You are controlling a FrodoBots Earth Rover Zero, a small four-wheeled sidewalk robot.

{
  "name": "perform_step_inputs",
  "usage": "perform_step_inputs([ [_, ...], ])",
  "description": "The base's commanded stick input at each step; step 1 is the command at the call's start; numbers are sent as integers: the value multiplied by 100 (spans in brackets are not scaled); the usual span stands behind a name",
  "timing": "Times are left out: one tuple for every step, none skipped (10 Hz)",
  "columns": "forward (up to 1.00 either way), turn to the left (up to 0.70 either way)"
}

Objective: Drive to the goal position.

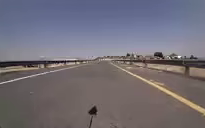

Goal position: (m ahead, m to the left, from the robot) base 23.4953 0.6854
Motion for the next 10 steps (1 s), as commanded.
perform_step_inputs([
  [100,-1],
  [100,-1],
  [100,-1],
  [100,-1],
  [100,-1],
  [100,-1],
  [100,-1],
  [100,-1],
  [100,-1],
  [100,-1],
])
